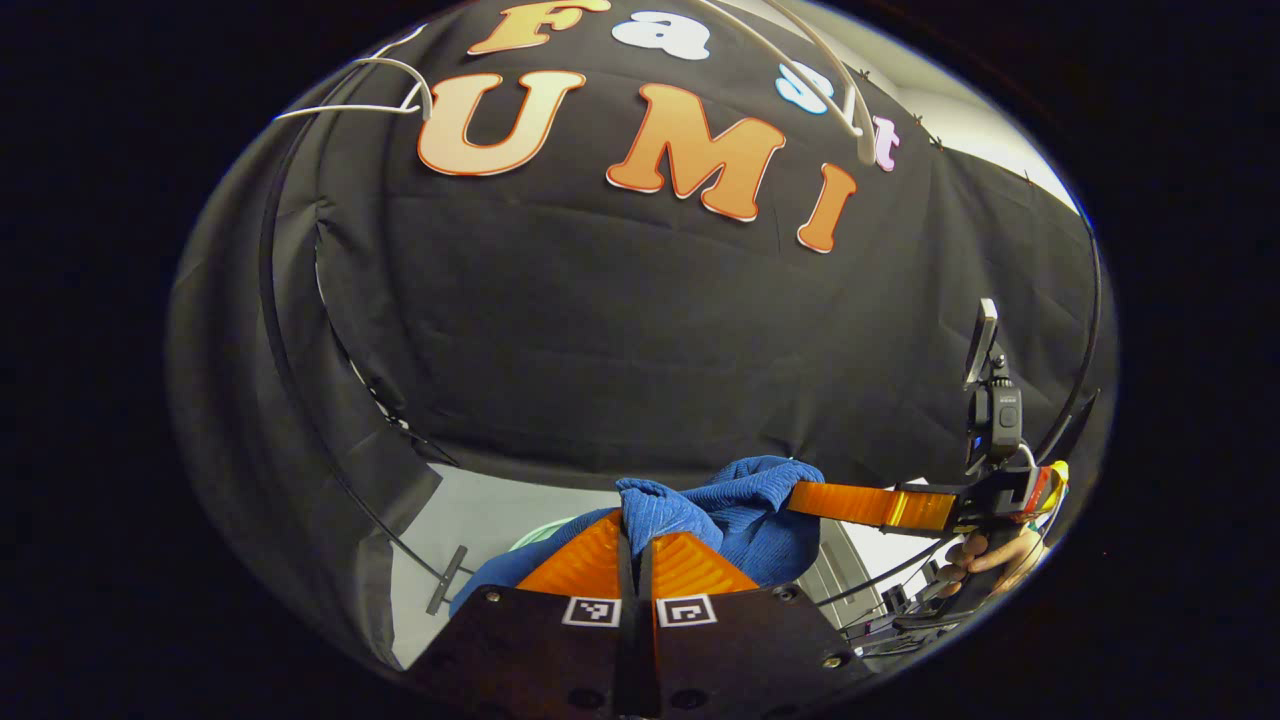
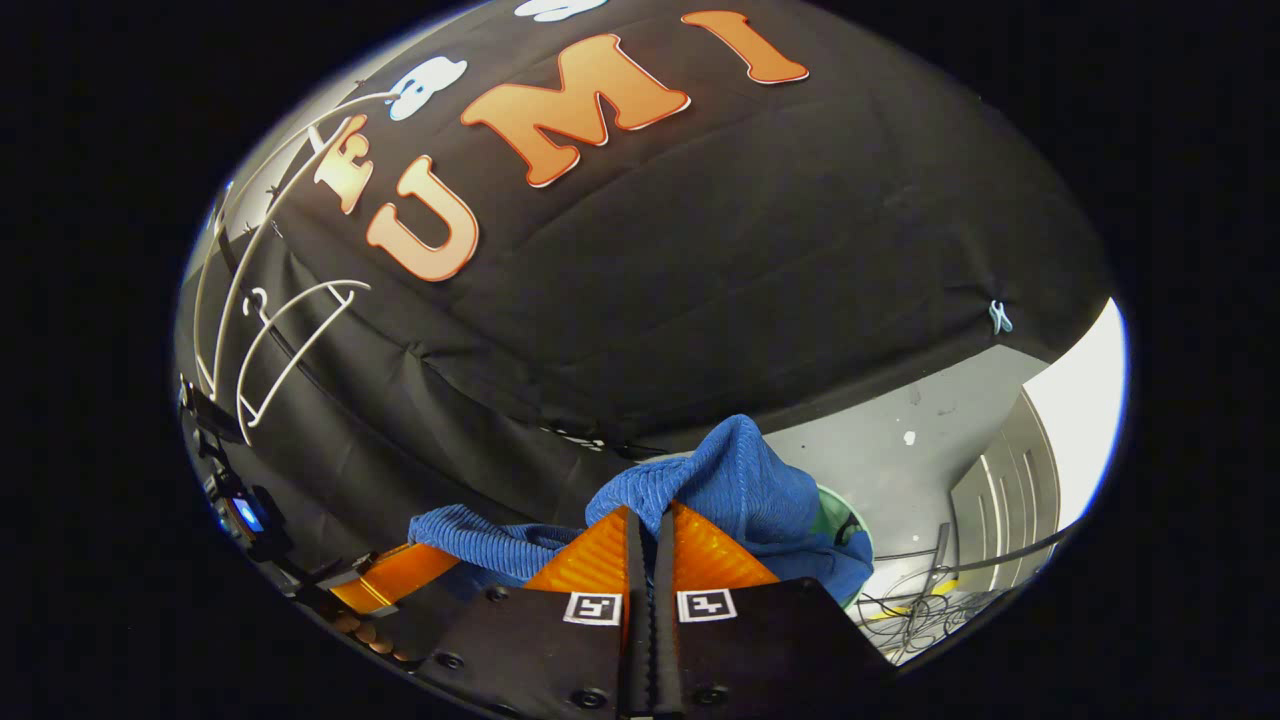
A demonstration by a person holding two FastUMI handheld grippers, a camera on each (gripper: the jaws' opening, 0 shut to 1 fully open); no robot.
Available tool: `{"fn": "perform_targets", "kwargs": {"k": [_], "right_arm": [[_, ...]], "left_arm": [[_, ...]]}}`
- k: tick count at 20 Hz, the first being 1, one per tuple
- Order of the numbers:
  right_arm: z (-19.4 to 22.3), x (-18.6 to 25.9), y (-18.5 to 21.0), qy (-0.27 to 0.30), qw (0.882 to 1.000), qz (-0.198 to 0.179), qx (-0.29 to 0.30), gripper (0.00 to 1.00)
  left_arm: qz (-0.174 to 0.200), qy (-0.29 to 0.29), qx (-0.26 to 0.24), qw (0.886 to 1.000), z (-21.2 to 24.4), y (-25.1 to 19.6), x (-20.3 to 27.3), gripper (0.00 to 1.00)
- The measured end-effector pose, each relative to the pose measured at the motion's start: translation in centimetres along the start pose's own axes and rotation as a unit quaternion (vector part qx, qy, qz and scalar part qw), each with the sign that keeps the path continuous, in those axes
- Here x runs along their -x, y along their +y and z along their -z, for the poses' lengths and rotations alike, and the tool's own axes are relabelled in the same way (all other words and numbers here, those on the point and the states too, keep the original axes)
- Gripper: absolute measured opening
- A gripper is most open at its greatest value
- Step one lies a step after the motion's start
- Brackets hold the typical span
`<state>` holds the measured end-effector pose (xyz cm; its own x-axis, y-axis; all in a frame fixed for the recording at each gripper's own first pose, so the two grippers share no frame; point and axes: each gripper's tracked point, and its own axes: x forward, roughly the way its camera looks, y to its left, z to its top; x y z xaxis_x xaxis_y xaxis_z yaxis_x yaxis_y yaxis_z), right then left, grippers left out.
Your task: Grasp the clothes on the hanger with both hands and then place them into the laundry hamper below.
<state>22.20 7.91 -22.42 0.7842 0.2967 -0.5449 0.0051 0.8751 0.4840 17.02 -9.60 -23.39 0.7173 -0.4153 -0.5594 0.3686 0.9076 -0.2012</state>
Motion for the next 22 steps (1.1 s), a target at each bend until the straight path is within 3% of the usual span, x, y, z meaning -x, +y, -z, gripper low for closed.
{"fn": "perform_targets", "kwargs": {"k": [12,22], "right_arm": [[5.9,-4.2,-6.2,0.067,0.990,0.111,0.058,0.07],[10.2,-6.0,-8.5,0.125,0.976,0.162,0.080,0.08]], "left_arm": [[-0.030,0.111,-0.032,0.993,6.6,0.9,-6.6,0.00],[-0.063,0.180,-0.022,0.982,11.0,4.1,-7.4,0.00]]}}
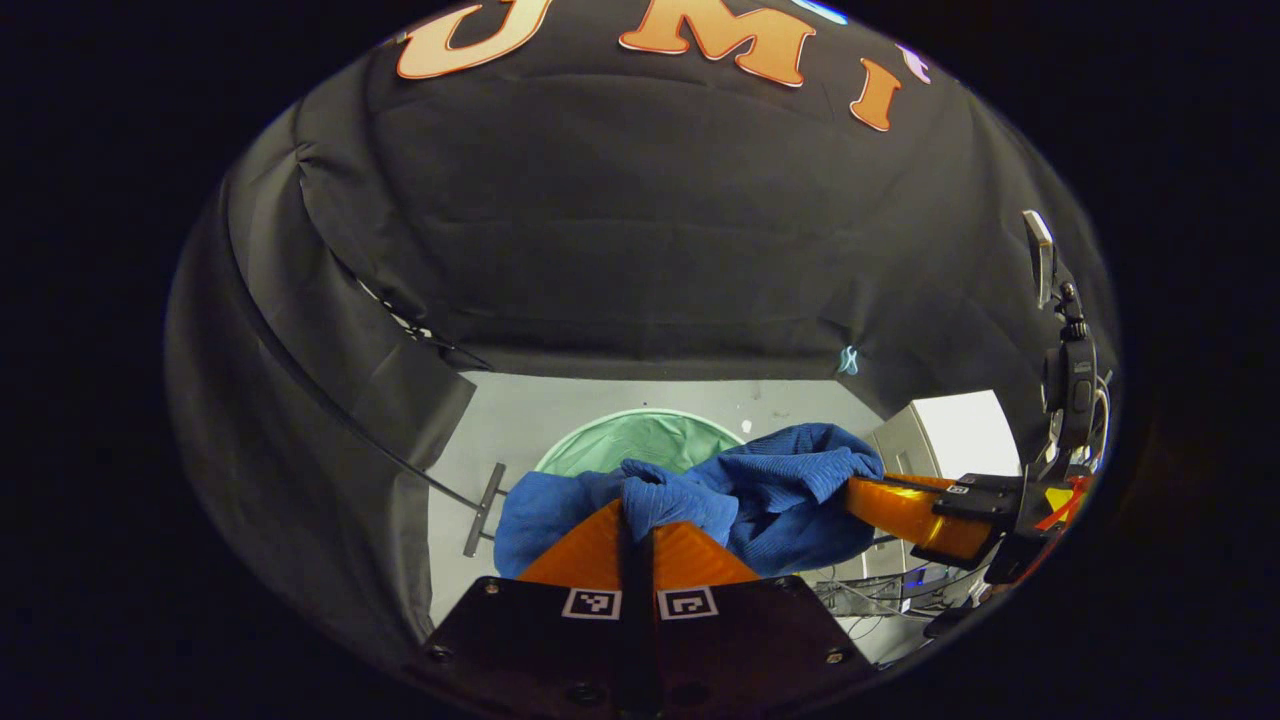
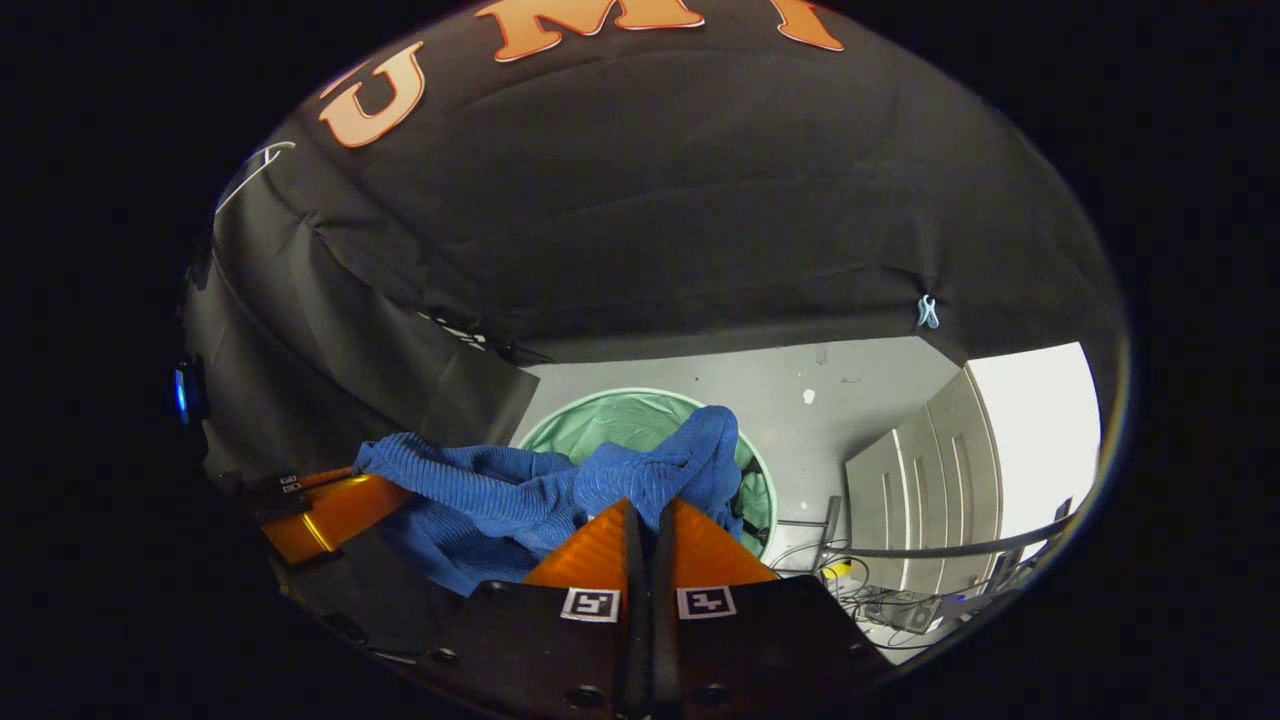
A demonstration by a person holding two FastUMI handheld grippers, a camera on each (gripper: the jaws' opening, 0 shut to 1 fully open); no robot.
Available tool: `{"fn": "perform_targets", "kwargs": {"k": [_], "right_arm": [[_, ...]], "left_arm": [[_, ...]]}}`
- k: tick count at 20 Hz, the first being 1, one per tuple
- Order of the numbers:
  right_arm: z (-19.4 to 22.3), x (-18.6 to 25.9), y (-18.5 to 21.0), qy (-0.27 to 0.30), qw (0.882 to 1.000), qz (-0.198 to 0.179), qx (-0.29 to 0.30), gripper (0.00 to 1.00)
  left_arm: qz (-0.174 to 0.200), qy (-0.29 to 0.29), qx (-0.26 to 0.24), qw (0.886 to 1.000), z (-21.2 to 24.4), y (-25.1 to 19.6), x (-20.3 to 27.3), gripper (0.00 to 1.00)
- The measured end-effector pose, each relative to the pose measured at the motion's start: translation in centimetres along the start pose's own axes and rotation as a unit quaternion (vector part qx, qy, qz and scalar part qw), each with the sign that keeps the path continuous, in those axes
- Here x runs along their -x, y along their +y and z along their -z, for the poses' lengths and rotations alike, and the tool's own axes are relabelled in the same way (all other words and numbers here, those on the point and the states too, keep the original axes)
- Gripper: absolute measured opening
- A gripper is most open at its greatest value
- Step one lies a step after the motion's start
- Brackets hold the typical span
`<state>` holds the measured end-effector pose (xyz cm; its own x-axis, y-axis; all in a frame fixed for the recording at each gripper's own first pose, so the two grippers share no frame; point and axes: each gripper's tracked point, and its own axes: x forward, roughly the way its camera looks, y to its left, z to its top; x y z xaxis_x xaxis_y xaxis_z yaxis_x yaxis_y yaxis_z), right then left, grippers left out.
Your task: Grasp the clothes on the hanger with both hands and then place them into the laundry hamper below.
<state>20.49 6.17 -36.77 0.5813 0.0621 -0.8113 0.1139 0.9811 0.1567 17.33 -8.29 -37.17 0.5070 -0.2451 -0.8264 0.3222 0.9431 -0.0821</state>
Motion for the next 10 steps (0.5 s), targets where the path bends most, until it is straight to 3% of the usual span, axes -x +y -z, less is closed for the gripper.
{"fn": "perform_targets", "kwargs": {"k": [6,8,9,10], "right_arm": [[0.7,0.3,-0.1,0.010,1.000,0.014,-0.011,0.13],[0.6,0.4,-0.1,0.004,1.000,0.013,-0.012,0.21],[0.2,0.5,0.0,-0.001,1.000,0.014,-0.014,0.22],[-0.1,0.9,0.1,-0.005,1.000,0.014,-0.017,0.16]], "left_arm": [[-0.005,0.016,0.019,1.000,0.7,1.3,0.1,0.07],[-0.001,0.022,0.026,0.999,1.1,1.3,0.1,0.13],[-0.001,0.025,0.028,0.999,1.7,1.4,0.3,0.09],[-0.002,0.027,0.029,0.999,2.1,1.6,0.5,0.17]]}}
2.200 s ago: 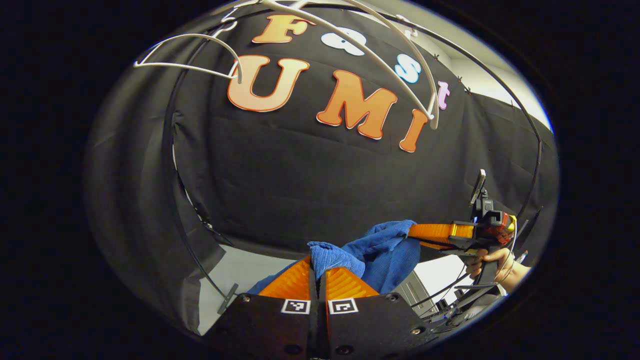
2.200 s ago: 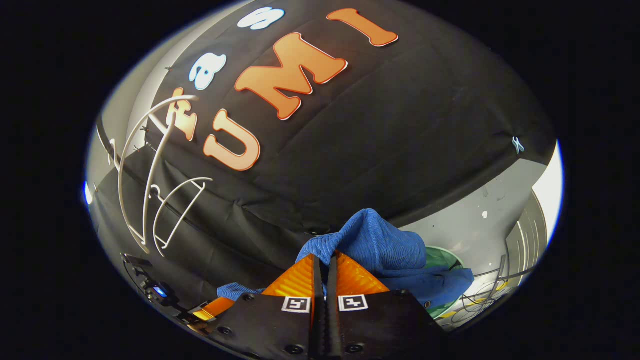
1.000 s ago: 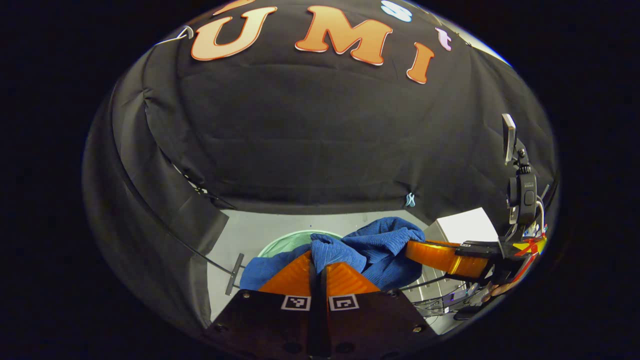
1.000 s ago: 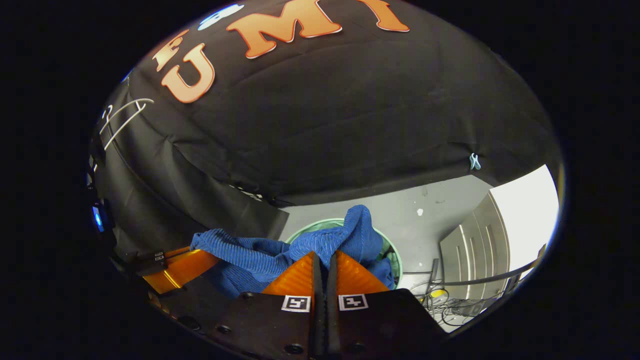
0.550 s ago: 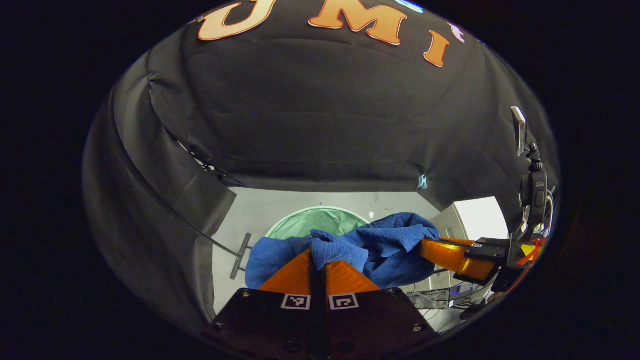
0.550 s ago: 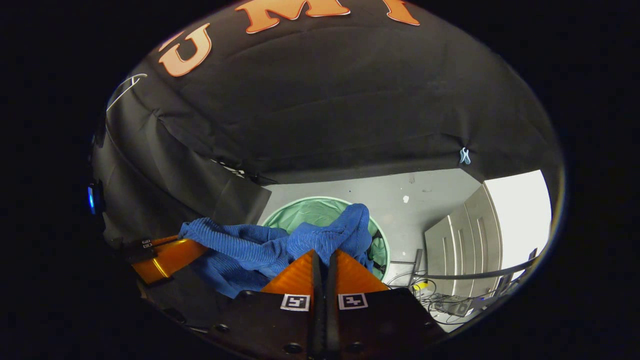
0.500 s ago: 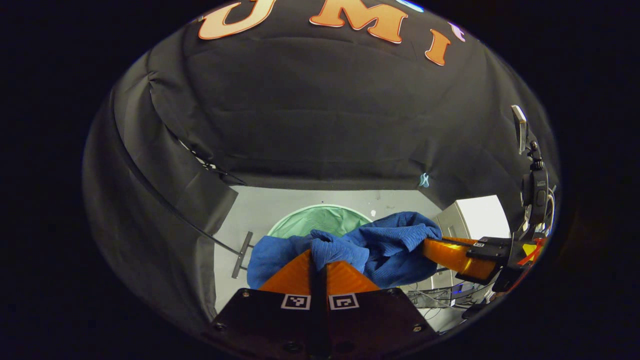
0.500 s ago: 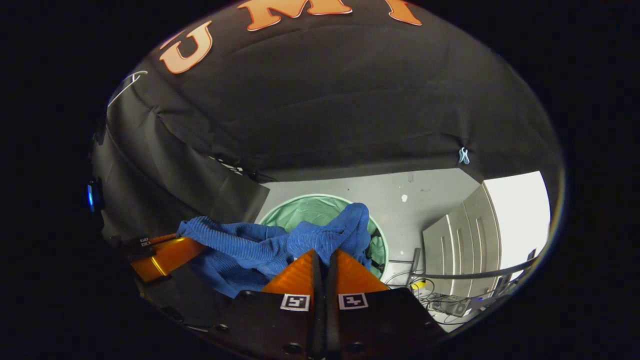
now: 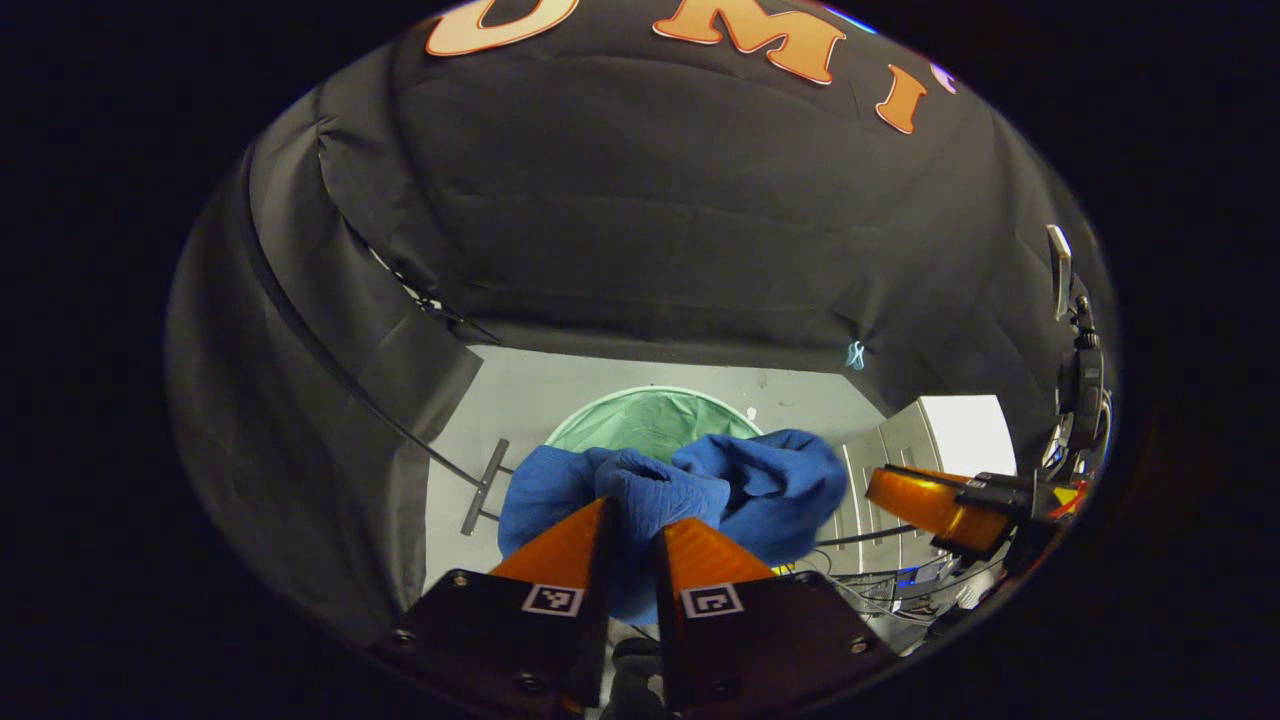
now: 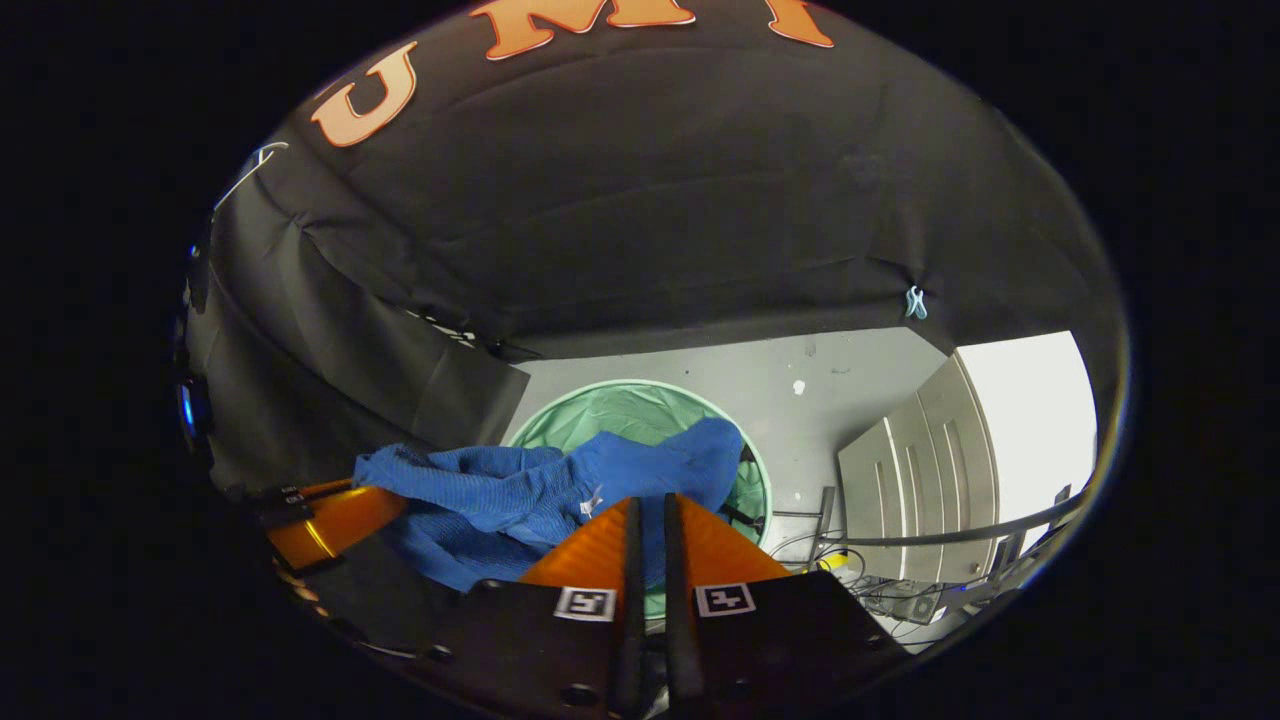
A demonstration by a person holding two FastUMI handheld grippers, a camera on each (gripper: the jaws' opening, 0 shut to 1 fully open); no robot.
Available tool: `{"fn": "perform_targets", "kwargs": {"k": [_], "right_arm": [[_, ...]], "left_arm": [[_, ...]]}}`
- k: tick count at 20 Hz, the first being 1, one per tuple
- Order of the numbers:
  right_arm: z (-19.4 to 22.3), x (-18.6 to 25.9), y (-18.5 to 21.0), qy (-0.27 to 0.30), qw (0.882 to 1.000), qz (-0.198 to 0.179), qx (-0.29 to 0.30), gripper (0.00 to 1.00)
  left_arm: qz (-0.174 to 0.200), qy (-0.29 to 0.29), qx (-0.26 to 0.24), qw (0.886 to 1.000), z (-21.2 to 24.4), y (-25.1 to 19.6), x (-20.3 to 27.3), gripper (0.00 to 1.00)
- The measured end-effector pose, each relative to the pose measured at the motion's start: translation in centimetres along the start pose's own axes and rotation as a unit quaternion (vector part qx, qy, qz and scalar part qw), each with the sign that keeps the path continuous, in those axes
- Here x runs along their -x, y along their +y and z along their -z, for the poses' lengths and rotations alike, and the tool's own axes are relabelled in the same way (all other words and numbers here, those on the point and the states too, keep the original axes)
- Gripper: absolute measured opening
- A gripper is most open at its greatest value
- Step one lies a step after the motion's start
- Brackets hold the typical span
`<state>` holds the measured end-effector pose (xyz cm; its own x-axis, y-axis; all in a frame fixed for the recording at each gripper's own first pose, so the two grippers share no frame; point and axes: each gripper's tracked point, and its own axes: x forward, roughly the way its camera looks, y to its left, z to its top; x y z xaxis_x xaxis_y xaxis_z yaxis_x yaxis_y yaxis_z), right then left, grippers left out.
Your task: Grasp the clothes on the hanger with both hands and then place them into the laundry hamper below.
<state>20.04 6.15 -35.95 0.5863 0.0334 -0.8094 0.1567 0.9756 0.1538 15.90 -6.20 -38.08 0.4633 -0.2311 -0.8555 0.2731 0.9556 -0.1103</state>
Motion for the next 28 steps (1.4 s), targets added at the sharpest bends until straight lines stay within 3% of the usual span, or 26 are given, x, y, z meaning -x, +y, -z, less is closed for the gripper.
{"fn": "perform_targets", "kwargs": {"k": [1,3,4,5,6,7,8,9,10,11,12,13,14,15,16,19,21,22,23,25,26,28], "right_arm": [[-0.3,0.1,0.1,-0.005,1.000,-0.001,-0.003,0.15],[-0.5,1.1,0.2,-0.011,1.000,-0.001,-0.008,0.15],[-0.7,1.3,0.0,-0.015,1.000,0.001,-0.006,0.17],[-0.7,1.4,-0.1,-0.018,1.000,0.004,-0.004,0.31],[-0.3,1.7,-0.4,-0.019,1.000,0.008,-0.003,0.30],[0.1,2.0,-0.1,-0.018,1.000,0.005,-0.004,0.31],[0.3,2.0,-0.1,-0.017,1.000,0.008,-0.003,0.36],[0.7,2.2,-0.2,-0.018,1.000,0.008,-0.001,0.49],[1.1,2.4,-0.3,-0.016,1.000,0.009,0.001,0.49],[1.3,2.4,-0.3,-0.014,1.000,0.009,0.003,0.60],[1.5,2.6,-0.5,-0.014,1.000,0.011,0.005,0.45],[1.4,2.9,-0.6,-0.016,1.000,0.011,0.004,0.48],[1.0,3.2,-0.6,-0.020,1.000,0.008,0.002,0.64],[0.8,3.4,-0.6,-0.025,1.000,0.007,0.002,0.68],[0.6,3.8,-0.8,-0.028,1.000,0.007,0.005,0.78],[0.8,4.7,-1.4,-0.031,0.999,0.006,0.018,0.86],[1.3,5.4,-2.3,-0.033,0.999,0.008,0.024,0.99],[1.5,5.6,-2.7,-0.033,0.999,0.007,0.024,1.00],[1.6,6.1,-3.1,-0.033,0.999,0.007,0.024,0.93],[1.8,7.5,-4.4,-0.035,0.999,0.009,0.022,0.92],[1.6,8.1,-5.1,-0.041,0.999,0.011,0.023,0.99],[0.8,10.5,-6.4,-0.062,0.998,0.014,0.027,0.99]], "left_arm": [[0.001,0.004,0.001,1.000,0.4,0.1,0.1,0.22],[0.002,0.003,0.002,1.000,0.4,0.2,0.4,0.46],[0.000,0.000,0.000,1.000,0.1,0.4,0.5,0.43],[0.003,-0.003,-0.002,1.000,0.0,0.2,0.8,0.44],[0.001,-0.003,-0.003,1.000,-0.2,0.1,1.0,0.55],[-0.001,-0.005,-0.003,1.000,0.1,0.3,1.0,0.55],[-0.002,-0.006,-0.003,1.000,0.1,0.4,1.2,0.66],[-0.006,-0.004,0.000,1.000,0.2,0.6,1.4,0.68],[-0.008,0.001,0.004,1.000,0.4,0.6,1.1,0.72],[-0.007,0.006,0.009,1.000,0.7,0.2,1.2,0.76],[-0.011,0.010,0.011,1.000,0.9,0.2,1.3,0.87],[-0.012,0.013,0.013,1.000,1.1,0.3,1.8,0.96],[-0.013,0.012,0.010,1.000,1.3,0.4,1.7,0.97],[-0.013,0.007,0.006,1.000,1.3,0.3,2.2,0.97],[-0.017,0.002,0.001,1.000,1.1,0.4,2.5,0.96],[-0.029,-0.010,0.002,1.000,1.3,0.2,3.9,0.96],[-0.029,-0.010,0.013,0.999,1.6,-0.6,4.3,0.97],[-0.031,-0.012,0.017,0.999,1.6,-0.9,4.6,0.97],[-0.034,-0.012,0.020,0.999,1.9,-1.1,5.1,0.97],[-0.032,-0.013,0.025,0.999,2.3,-2.4,6.1,0.97],[-0.032,-0.018,0.023,0.999,2.1,-2.9,6.8,0.97],[-0.037,-0.031,0.017,0.999,1.8,-3.7,8.0,0.97]]}}
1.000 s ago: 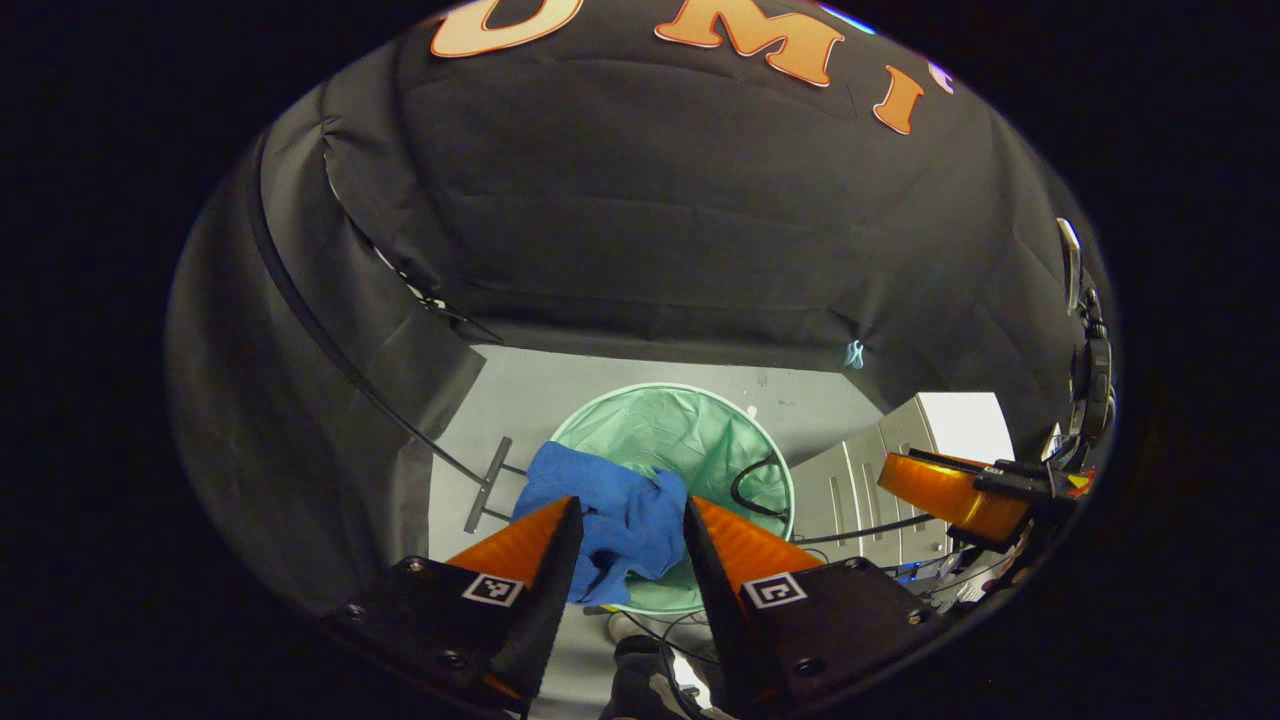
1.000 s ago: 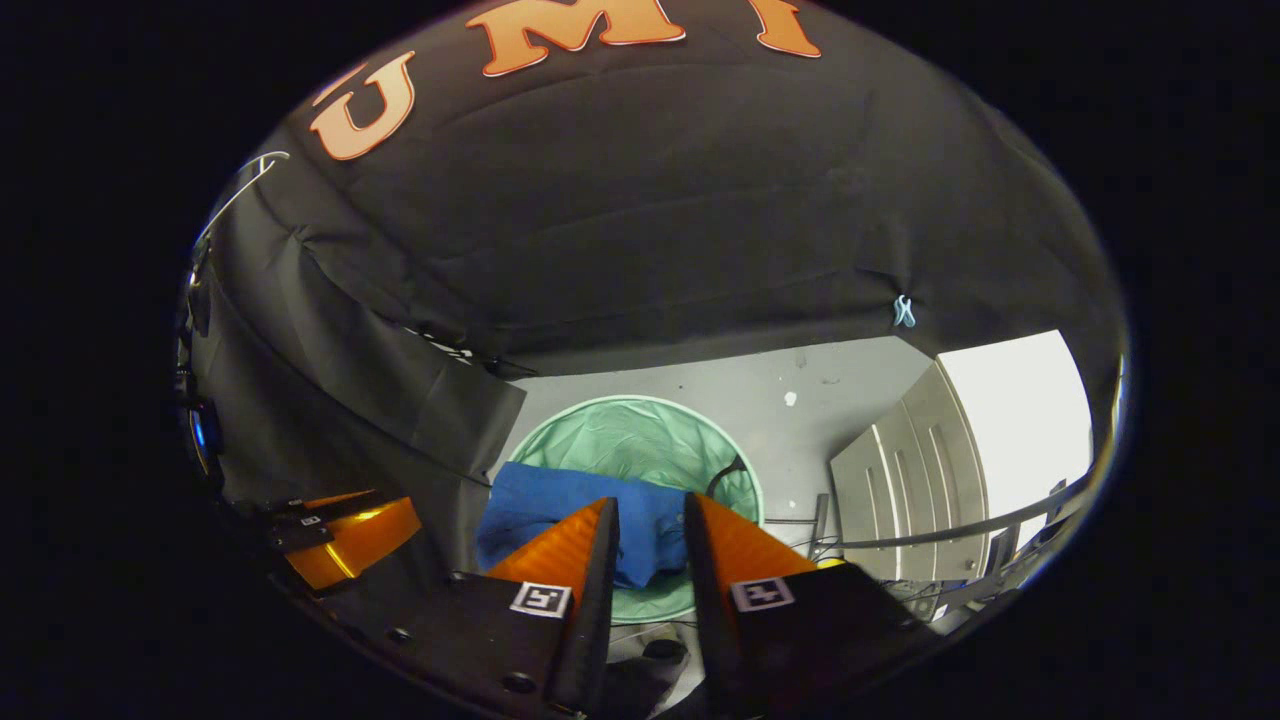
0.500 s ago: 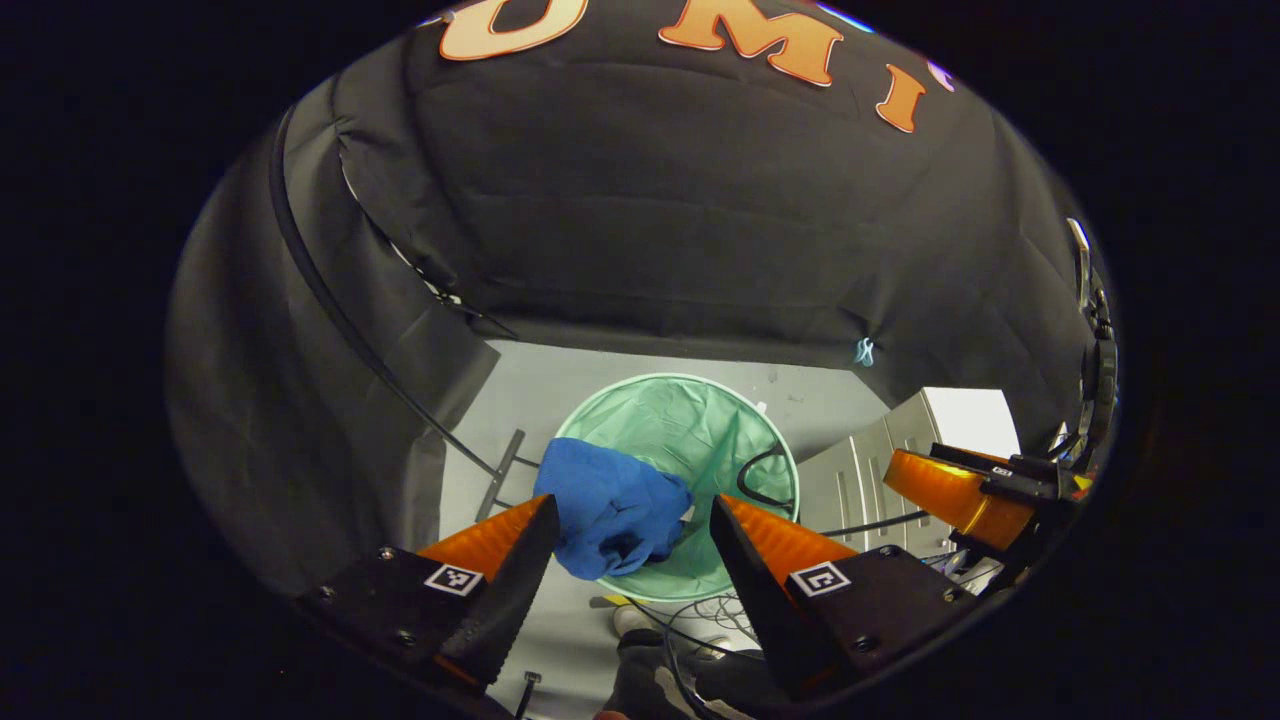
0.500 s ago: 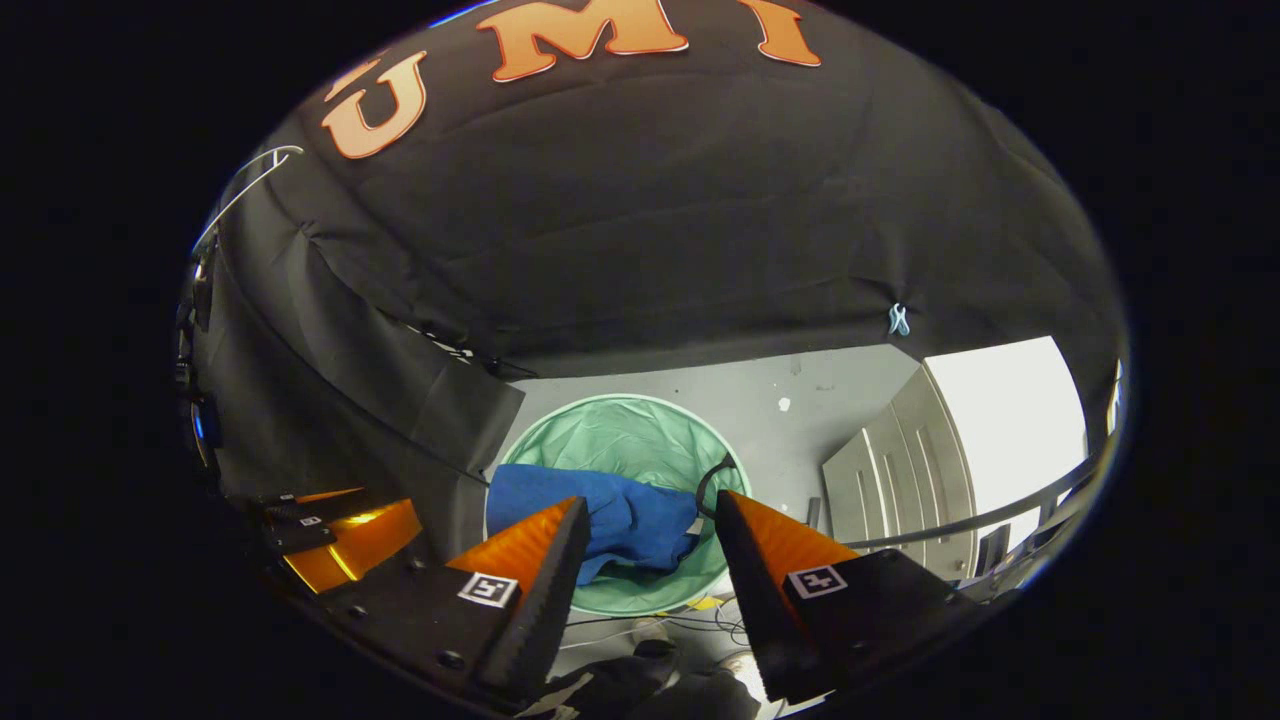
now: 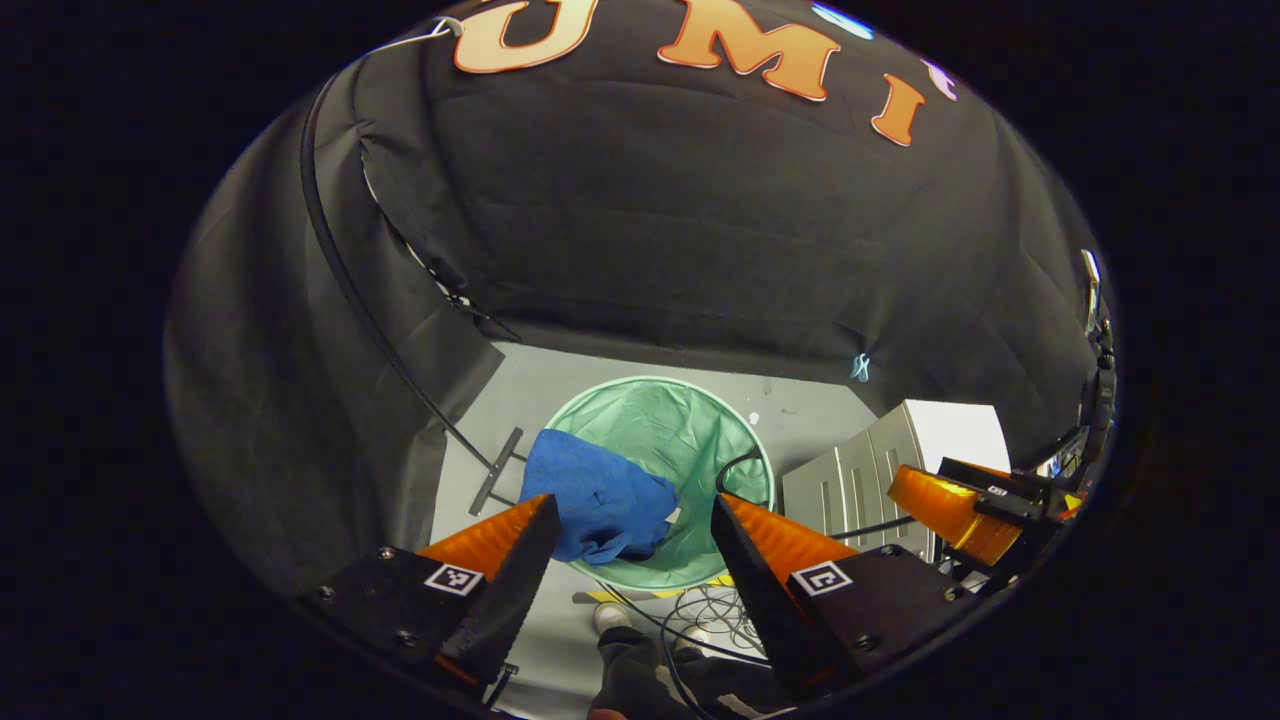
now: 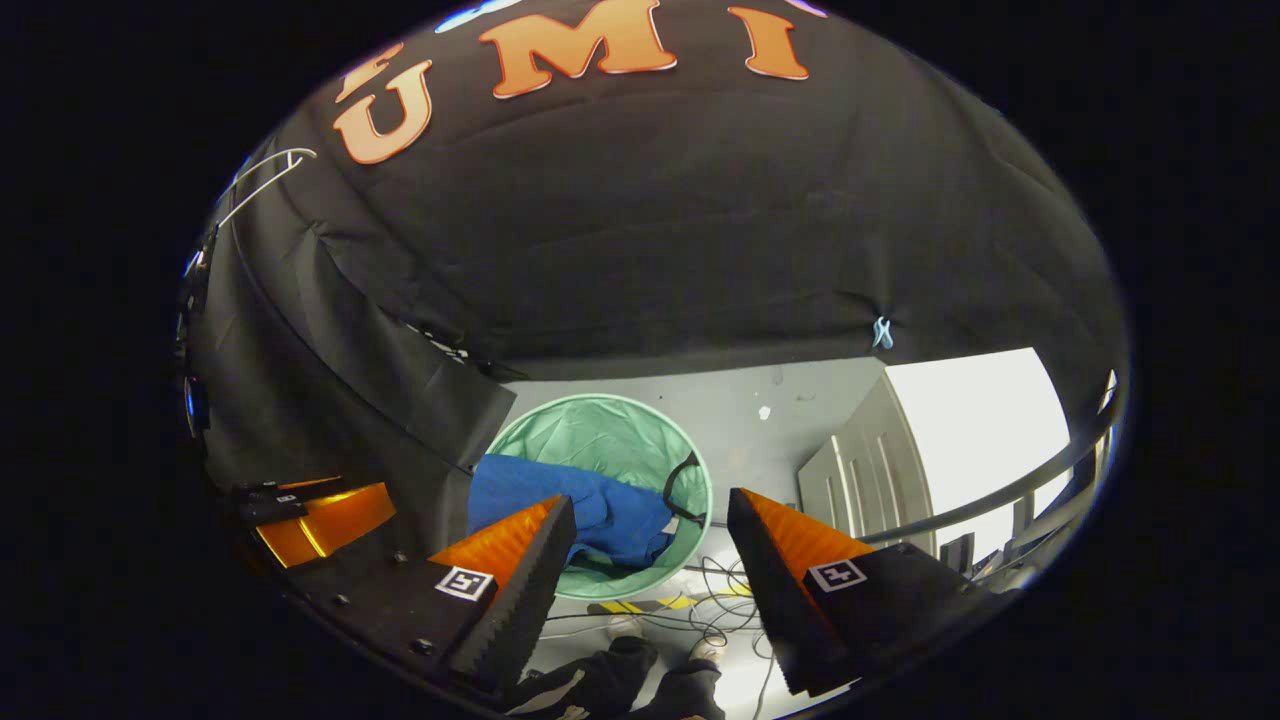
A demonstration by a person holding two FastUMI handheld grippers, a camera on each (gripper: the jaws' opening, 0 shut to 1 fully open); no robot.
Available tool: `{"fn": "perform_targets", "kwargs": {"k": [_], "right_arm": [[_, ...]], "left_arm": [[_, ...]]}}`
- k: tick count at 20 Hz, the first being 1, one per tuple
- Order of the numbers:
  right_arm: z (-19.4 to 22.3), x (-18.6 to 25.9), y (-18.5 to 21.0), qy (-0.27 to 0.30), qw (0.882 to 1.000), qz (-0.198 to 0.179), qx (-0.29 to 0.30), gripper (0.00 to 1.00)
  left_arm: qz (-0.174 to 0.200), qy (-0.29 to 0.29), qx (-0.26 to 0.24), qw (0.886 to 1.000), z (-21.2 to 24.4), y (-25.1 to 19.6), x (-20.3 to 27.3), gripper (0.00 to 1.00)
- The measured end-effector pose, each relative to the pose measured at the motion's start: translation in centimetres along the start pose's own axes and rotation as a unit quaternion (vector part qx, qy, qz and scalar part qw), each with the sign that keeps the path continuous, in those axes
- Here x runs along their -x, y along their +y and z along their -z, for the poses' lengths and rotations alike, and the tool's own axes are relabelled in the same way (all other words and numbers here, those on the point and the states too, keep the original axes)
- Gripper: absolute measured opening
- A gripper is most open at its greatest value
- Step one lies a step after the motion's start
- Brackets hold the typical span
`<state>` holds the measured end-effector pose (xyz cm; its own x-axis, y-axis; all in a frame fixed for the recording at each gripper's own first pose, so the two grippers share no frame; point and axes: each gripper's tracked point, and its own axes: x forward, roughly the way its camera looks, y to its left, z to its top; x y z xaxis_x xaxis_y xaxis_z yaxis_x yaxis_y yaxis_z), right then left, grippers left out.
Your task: Grasp the clothes on the hanger with both hands and then place them into the laundry hamper below.
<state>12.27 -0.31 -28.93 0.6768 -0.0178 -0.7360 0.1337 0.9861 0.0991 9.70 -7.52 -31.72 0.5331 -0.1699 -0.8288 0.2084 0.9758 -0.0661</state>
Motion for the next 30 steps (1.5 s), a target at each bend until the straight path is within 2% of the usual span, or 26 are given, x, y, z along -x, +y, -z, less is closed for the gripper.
{"fn": "perform_targets", "kwargs": {"k": [5,9,13,15,17,21,26,27,30], "right_arm": [[-2.4,6.3,-3.3,-0.052,0.999,-0.002,0.000,0.99],[-5.4,12.1,-4.8,-0.109,0.994,-0.013,0.020,0.99],[-7.8,17.5,-4.8,-0.160,0.986,-0.025,0.037,0.99],[-8.5,19.8,-5.3,-0.181,0.982,-0.018,0.056,0.99],[-9.0,22.0,-5.0,-0.196,0.979,-0.029,0.055,0.98],[-11.5,27.1,-4.6,-0.240,0.968,-0.040,0.055,0.98],[-15.5,33.2,-5.0,-0.312,0.946,-0.038,0.073,0.98],[-16.1,34.2,-5.1,-0.324,0.942,-0.037,0.074,0.89],[-17.5,38.4,-5.8,-0.357,0.930,-0.041,0.077,0.89]], "left_arm": [[-0.003,-0.040,0.006,0.999,-1.1,-2.2,5.5,0.97],[-0.006,-0.093,0.005,0.996,-3.8,-3.4,11.3,0.97],[-0.008,-0.155,0.008,0.988,-5.8,-4.6,17.0,0.97],[-0.008,-0.183,0.002,0.983,-6.7,-5.6,19.6,0.97],[-0.009,-0.208,-0.001,0.978,-7.4,-6.1,22.0,0.97],[-0.015,-0.260,-0.009,0.965,-9.4,-6.9,27.9,0.97],[-0.025,-0.333,-0.003,0.943,-11.8,-7.2,34.4,0.96],[-0.029,-0.346,-0.004,0.938,-12.1,-7.0,35.4,0.96],[-0.040,-0.380,0.000,0.924,-13.3,-6.9,39.3,0.94]]}}
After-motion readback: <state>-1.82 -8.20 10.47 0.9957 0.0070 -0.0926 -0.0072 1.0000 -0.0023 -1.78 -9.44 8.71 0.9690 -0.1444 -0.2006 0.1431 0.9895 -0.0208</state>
